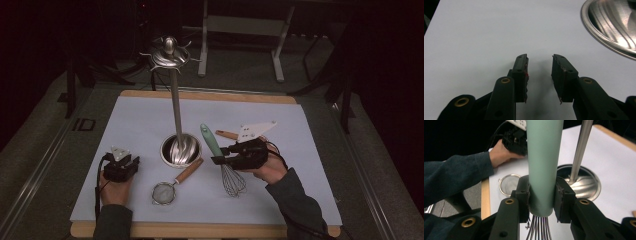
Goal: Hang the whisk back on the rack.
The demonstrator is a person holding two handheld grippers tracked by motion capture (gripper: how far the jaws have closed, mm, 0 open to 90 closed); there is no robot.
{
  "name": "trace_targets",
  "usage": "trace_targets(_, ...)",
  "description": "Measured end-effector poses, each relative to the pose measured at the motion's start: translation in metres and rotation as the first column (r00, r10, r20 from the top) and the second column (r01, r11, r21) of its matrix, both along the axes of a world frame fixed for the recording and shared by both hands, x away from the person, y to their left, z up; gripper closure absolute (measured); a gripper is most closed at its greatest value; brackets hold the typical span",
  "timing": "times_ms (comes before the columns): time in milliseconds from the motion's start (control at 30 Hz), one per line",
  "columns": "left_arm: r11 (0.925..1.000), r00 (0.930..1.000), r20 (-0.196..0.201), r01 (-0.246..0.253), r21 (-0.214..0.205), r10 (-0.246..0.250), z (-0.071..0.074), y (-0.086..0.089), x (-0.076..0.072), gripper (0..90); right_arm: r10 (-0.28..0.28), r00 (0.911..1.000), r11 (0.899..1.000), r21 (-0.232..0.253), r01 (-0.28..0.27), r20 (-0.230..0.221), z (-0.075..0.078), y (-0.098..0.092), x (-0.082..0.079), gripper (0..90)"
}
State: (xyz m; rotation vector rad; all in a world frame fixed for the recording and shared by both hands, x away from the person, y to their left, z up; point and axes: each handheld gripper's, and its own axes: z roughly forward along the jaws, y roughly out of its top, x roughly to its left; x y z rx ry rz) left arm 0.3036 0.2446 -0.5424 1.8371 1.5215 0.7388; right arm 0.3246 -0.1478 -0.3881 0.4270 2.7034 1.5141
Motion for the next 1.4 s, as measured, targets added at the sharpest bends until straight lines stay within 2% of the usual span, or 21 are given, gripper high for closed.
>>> trace_targets(300, 1.0, 1.0, 0.0, -0.001, 0.0, 0.001, 0.0, 0.0, 0.0, 65.8, -0.008, 0.999, 0.999, 0.042, 0.006, 0.043, 0.022, 0.002, 0.004, 69.3)
trace_targets(367, 1.0, 1.0, 0.001, -0.002, 0.001, 0.002, 0.0, 0.0, 0.0, 65.8, -0.015, 0.9985, 0.998, 0.064, 0.011, 0.052, 0.028, 0.002, 0.005, 69.3)
trace_targets(467, 1.0, 1.0, 0.001, -0.002, 0.001, 0.002, 0.0, 0.0, 0.0, 65.9, -0.02, 0.9982, 0.997, 0.078, 0.015, 0.056, 0.03, 0.003, 0.006, 69.3)
trace_targets(767, 1.0, 1.0, 0.0, -0.002, 0.001, 0.002, 0.0, 0.0, 0.0, 65.8, -0.038, 0.9973, 0.987, 0.161, 0.028, 0.063, 0.04, 0.006, 0.009, 69.3)
trace_targets(1000, 1.0, 1.0, 0.001, -0.003, -0.001, 0.003, 0.0, 0.0, 0.0, 65.8, -0.055, 0.9954, 0.982, 0.187, 0.04, 0.078, 0.047, 0.011, 0.01, 69.3)
trace_targets(1167, 1.0, 1.0, 0.002, -0.005, -0.006, 0.005, 0.0, 0.0, 0.0, 65.7, -0.059, 0.995, 0.974, 0.222, 0.04, 0.08, 0.053, 0.016, 0.011, 69.3)
trace_targets(1400, 1.0, 1.0, 0.002, -0.005, -0.008, 0.005, 0.0, 0.001, 0.0, 65.7, -0.048, 0.995, 0.973, 0.231, 0.026, 0.088, 0.059, 0.025, 0.013, 69.3)
